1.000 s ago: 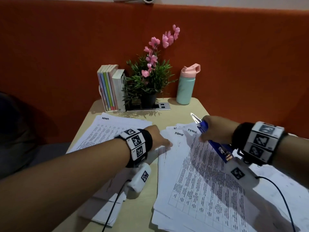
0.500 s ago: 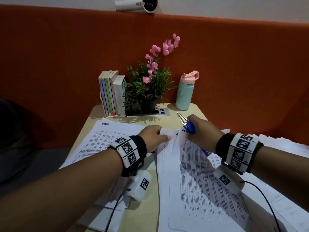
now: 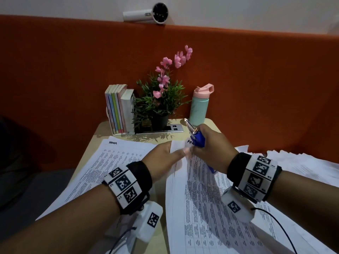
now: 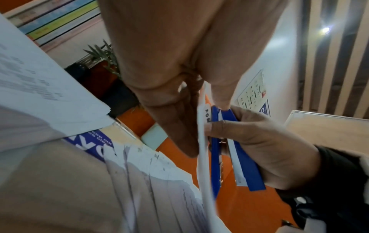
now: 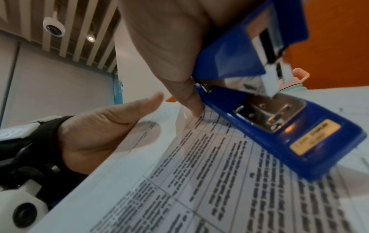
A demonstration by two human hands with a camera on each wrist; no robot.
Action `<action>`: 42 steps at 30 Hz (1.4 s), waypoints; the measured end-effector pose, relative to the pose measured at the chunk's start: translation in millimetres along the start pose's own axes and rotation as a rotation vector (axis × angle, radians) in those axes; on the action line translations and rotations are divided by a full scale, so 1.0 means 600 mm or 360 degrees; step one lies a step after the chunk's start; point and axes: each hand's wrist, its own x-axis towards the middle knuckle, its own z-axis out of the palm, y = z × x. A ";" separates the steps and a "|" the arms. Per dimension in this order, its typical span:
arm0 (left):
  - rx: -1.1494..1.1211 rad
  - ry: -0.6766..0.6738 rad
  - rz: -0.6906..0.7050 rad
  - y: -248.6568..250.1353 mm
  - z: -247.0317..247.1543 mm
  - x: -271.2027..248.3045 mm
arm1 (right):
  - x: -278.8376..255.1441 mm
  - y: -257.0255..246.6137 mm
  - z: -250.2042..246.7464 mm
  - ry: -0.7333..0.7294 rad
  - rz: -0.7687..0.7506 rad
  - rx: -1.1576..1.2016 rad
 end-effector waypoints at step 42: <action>-0.0451 0.0508 0.0256 0.056 -0.159 -0.114 | 0.051 -0.170 0.034 0.0189 -0.0565 0.0589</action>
